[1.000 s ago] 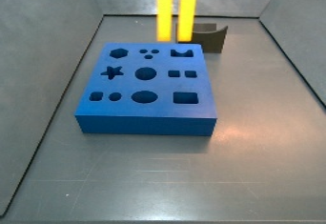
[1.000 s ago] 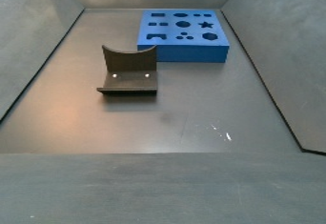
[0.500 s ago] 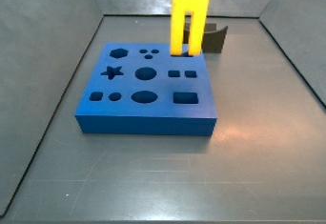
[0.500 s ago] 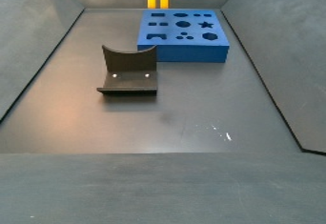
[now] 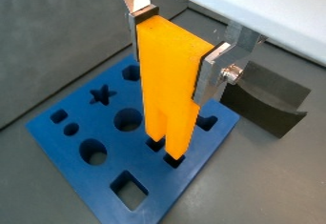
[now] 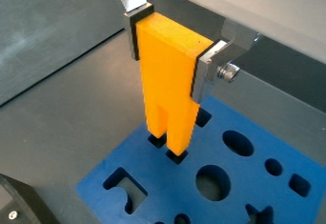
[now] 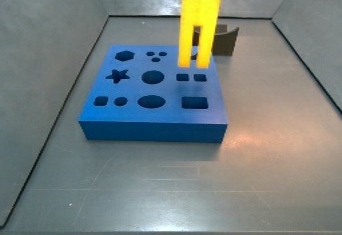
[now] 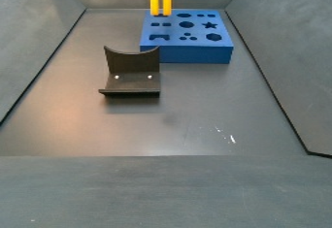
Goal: Insert the double-square object.
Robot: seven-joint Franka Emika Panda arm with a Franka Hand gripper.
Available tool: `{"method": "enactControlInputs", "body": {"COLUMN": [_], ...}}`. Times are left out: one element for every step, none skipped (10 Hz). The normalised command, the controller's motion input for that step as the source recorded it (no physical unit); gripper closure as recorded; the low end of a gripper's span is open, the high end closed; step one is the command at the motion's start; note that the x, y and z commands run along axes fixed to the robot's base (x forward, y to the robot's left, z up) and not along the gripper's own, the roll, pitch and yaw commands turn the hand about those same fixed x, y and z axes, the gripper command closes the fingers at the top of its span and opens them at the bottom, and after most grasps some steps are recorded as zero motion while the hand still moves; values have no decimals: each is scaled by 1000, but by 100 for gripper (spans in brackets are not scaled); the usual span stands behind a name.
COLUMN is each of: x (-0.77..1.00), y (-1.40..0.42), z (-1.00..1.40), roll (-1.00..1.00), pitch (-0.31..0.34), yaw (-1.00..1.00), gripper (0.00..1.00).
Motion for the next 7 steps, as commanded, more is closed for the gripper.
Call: {"method": "enactControlInputs", "body": {"x": [103,0,0,11,0,-17,-66], "y": [6,29,23,31,34,0,0], "z": [-289,-326,-403,-357,-337,-326,-277], "roll": [0,17,0,0,4,0,-19], "pitch": [-10,-26,-43,-11,0,0,0], "yaw": [166,123,137,106,94,40,49], "gripper": [100,100,100,100,100,100,100]}}
